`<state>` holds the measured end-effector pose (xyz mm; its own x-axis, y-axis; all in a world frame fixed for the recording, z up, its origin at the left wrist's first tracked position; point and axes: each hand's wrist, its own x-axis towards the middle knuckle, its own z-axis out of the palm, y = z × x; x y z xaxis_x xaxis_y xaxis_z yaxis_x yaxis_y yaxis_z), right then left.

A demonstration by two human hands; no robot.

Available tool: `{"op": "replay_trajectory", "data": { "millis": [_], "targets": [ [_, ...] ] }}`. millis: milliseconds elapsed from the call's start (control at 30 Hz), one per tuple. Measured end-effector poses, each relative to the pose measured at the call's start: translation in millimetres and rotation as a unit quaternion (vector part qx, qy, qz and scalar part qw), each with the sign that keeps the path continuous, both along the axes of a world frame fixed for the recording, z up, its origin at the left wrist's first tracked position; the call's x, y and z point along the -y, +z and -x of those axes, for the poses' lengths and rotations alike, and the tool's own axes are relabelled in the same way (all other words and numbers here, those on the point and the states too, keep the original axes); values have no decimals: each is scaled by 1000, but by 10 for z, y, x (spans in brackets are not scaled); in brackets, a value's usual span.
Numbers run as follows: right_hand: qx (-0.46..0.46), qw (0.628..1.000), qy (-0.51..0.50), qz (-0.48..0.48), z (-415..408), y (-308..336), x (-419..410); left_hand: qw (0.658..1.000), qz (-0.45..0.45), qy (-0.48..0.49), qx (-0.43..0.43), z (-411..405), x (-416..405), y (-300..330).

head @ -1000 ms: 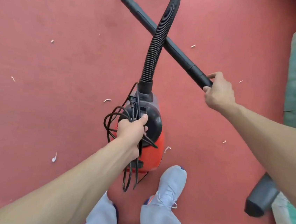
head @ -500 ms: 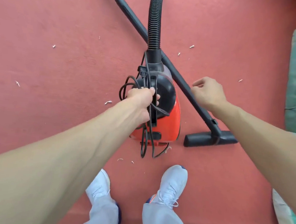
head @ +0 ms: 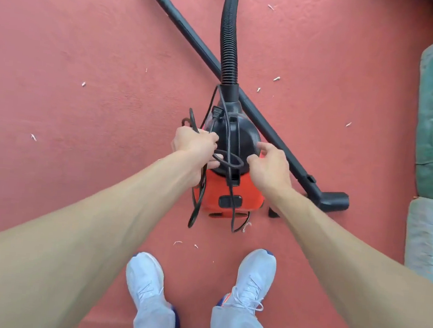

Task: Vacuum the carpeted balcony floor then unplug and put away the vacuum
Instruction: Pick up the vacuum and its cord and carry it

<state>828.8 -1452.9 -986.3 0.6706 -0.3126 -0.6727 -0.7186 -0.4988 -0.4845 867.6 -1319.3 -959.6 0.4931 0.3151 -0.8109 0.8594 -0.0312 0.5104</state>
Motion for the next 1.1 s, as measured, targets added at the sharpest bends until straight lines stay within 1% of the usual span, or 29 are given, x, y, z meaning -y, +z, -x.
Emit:
{"op": "replay_trajectory", "data": {
  "millis": [33,100,167,200,300,367,433,500,533,567,633,700,733,800,900,967,1000,1067,1100],
  "targets": [
    [19,1000,-24,7,63,93,-49,1000,-4,10,4,72,-21,97],
    [59,997,-48,-9,224,347,-218,999,-22,29,11,259,-62,309],
    [81,995,-38,-37,397,595,-398,999,-33,36,8,468,-121,541],
    [78,996,-23,-45,493,717,-473,999,-25,42,-1,582,-160,663],
    [95,993,47,-44,813,1105,-661,997,45,63,-22,881,-319,1047],
    [97,992,60,-45,977,1379,-752,992,94,71,-43,1025,-436,1313],
    [73,992,104,-19,1090,1650,-816,989,110,50,-79,1134,-553,1595],
    [52,988,148,-1,1167,1969,-867,988,101,-18,-115,1201,-674,1896],
    [48,988,147,-1,1178,2143,-889,986,94,-60,-126,1212,-728,2061],
    [49,990,135,0,1183,2324,-896,982,84,-105,-130,1207,-767,2246],
    [53,995,86,2,1159,2674,-863,969,38,-223,-103,1172,-848,2605],
    [53,998,23,15,1098,2952,-778,933,6,-351,-78,1090,-937,2978],
    [51,998,4,30,1067,3091,-726,915,18,-394,-83,1045,-976,3181],
    [62,996,-12,57,1026,3391,-627,895,77,-430,-97,948,-1033,3588],
    [47,997,-38,57,1074,3826,-556,887,138,-434,-74,852,-1044,4160],
    [33,995,-93,-6,1159,4076,-563,876,187,-441,-62,837,-1030,4477],
    [25,987,-144,-66,1227,4233,-598,866,207,-451,-61,860,-1029,4611],
    [20,949,-245,-196,1397,4598,-688,855,226,-463,-60,954,-1055,4827],
    [22,918,-299,-261,1523,4779,-734,853,233,-464,-58,1023,-1071,4919]
  ]
}}
